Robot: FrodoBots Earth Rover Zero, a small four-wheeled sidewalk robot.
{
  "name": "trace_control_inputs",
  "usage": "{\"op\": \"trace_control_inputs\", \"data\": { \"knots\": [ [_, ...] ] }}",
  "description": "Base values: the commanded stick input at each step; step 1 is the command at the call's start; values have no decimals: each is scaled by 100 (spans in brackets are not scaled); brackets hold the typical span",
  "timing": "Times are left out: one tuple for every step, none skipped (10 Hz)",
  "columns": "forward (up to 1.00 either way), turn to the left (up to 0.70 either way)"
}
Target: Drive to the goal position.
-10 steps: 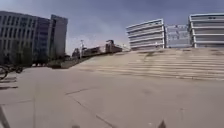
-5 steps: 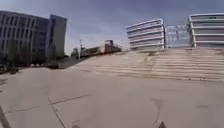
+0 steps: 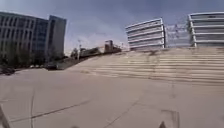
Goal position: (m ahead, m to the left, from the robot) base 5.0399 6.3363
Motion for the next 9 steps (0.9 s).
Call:
{"op": "trace_control_inputs", "data": {
  "knots": [
    [100,5],
    [100,25],
    [100,40],
    [100,40],
    [100,40],
    [100,40],
    [100,40],
    [100,40],
    [100,40]
  ]
}}
